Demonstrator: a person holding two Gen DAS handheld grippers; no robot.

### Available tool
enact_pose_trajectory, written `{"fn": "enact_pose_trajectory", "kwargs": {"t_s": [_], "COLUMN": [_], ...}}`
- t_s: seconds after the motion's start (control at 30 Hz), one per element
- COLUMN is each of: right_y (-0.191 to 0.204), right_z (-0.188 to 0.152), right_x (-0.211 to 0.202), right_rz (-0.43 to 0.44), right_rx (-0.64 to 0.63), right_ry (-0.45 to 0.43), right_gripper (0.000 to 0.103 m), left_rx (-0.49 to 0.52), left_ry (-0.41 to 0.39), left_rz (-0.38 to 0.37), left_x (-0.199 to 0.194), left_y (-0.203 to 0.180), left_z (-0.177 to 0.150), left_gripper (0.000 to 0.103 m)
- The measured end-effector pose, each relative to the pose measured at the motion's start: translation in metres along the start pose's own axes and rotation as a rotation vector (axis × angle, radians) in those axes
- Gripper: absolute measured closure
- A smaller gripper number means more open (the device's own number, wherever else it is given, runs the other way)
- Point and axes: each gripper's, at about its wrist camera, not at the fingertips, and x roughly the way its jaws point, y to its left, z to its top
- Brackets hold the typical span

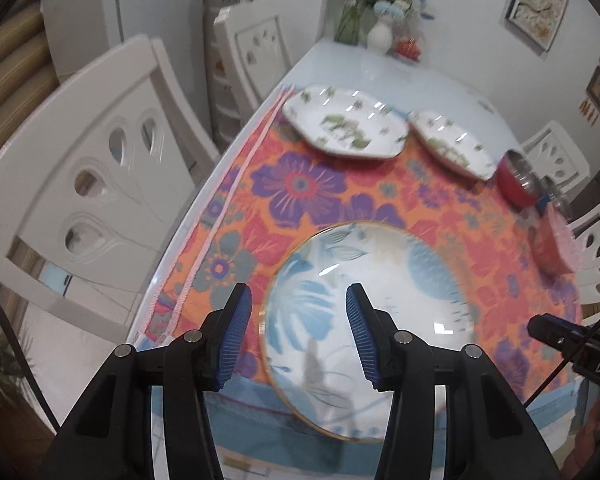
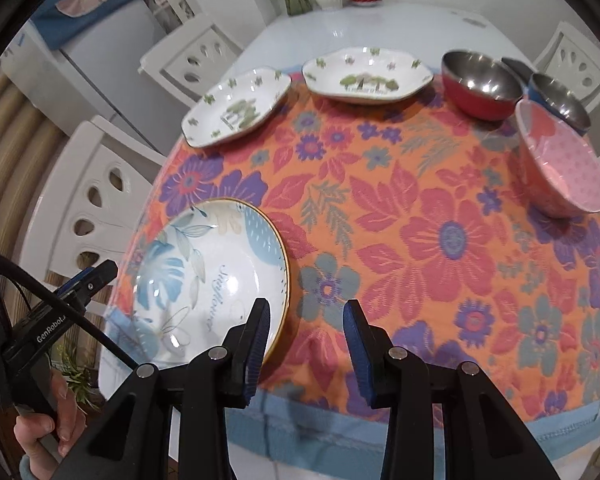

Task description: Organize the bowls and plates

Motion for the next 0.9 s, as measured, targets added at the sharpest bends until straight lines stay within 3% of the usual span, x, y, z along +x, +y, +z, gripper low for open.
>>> {"fn": "enact_pose_trajectory", "kwargs": {"t_s": [0.2, 0.4, 0.5, 0.57, 0.73, 0.9], "right_y": [-0.001, -0.001, 0.000, 0.003, 0.015, 0.027], "right_z": [0.002, 0.026, 0.048, 0.066, 0.120, 0.159], "right_x": [-0.040, -0.057, -0.054, -0.047, -0.006, 0.048], "right_rz": [0.031, 0.058, 0.073, 0.083, 0.109, 0.060], "right_rx": [-0.025, -0.009, 0.011, 0.028, 0.098, 0.120], "right_ry": [-0.073, -0.120, -0.139, -0.152, -0.124, -0.089], "right_gripper": [0.066, 0.060, 0.049, 0.049, 0.049, 0.049], "left_rx": [0.032, 0.030, 0.038, 0.051, 0.057, 0.013], "left_ry": [-0.074, -0.116, -0.135, -0.159, -0.135, -0.049], "left_rz": [-0.029, -0.047, -0.039, -0.035, -0.050, -0.109], "left_x": [-0.043, -0.053, -0.049, -0.046, -0.007, 0.063], "left_y": [-0.032, -0.037, -0.033, -0.028, -0.006, 0.020], "left_z": [0.012, 0.043, 0.067, 0.083, 0.135, 0.176], "left_gripper": [0.055, 0.055, 0.040, 0.037, 0.037, 0.038]}}
